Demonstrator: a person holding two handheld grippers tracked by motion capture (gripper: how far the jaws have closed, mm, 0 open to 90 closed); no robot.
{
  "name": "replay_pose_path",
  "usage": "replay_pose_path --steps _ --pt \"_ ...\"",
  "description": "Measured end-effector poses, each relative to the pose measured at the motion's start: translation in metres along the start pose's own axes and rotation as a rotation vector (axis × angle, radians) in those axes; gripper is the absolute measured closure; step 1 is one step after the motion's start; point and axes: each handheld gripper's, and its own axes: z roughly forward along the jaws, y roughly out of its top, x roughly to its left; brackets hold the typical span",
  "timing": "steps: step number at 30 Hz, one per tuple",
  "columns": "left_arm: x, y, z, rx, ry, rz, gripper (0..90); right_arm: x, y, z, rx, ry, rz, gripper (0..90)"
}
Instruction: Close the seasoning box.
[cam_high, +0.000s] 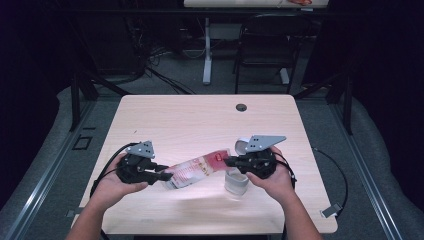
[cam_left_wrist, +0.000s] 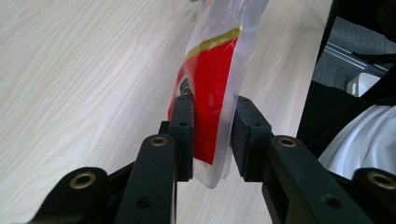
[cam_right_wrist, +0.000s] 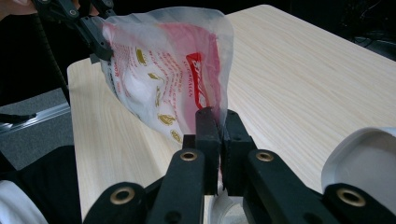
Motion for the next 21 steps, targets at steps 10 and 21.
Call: replay_pose_path --steps 10,21 --pt "0.0002 0.0036 -0.0025 0.001 0.006 0.009 72.8 -0.0006 -0.0009 -0.0009 0.001 -0.005 -0.001 88.0" --pt "-0.0006 0.0085 -0.0058 -0.005 0.008 0.009 73.2 -0.0015 -0.0024 -0.0016 -0.003 -0.002 0.006 87.9"
